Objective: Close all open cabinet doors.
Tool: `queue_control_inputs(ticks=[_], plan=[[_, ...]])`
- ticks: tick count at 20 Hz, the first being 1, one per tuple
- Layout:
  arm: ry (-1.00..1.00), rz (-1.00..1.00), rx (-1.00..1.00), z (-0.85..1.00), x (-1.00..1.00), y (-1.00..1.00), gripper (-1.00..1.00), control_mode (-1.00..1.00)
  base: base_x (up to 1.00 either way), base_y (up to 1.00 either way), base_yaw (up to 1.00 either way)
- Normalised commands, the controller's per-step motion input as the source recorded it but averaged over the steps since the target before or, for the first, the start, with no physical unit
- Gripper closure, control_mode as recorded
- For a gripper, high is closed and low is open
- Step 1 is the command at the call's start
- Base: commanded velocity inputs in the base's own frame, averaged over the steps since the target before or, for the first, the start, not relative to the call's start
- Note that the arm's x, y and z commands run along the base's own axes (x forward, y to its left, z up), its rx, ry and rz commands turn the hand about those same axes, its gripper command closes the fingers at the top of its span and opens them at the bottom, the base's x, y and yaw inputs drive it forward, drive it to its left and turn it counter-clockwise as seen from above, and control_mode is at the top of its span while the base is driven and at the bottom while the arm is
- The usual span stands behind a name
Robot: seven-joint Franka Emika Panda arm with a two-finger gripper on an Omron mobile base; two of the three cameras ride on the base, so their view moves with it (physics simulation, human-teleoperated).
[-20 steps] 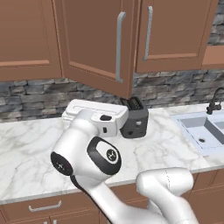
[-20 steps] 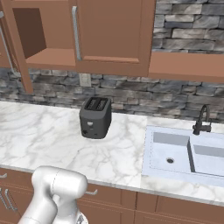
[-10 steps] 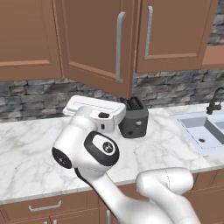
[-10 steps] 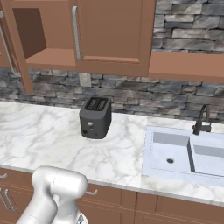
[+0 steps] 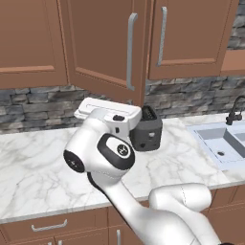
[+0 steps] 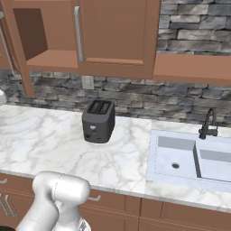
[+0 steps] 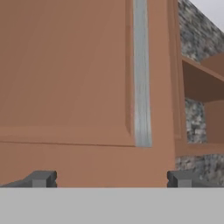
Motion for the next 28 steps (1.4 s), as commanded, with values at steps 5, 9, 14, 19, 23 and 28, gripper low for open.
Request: queue_control_inputs(ticks=[5, 9, 14, 19, 23, 28], plan=[[0.00, 0.00, 0.02, 0.07, 0.26, -0.26, -1.00, -1.00, 0.00, 0.00, 0.00], [0.00, 0.00, 0.00, 0.00, 0.25, -0.22, -1.00, -1.00, 0.00, 0.00, 0.00], [0.00, 0.00, 0.00, -0.03, 0.23, -0.08, -1.00, -1.00, 0.00, 0.00, 0.00], [-0.02, 0.00, 0.00, -0.04, 0.29, 0.00, -1.00, -1.00, 0.00, 0.00, 0.00], [0.00, 0.00, 0.00, -0.01, 0.38, -0.15, -1.00, -1.00, 0.00, 0.00, 0.00], [0.00, 0.02, 0.00, -0.03, 0.48, -0.32, -1.00, -1.00, 0.00, 0.00, 0.00]])
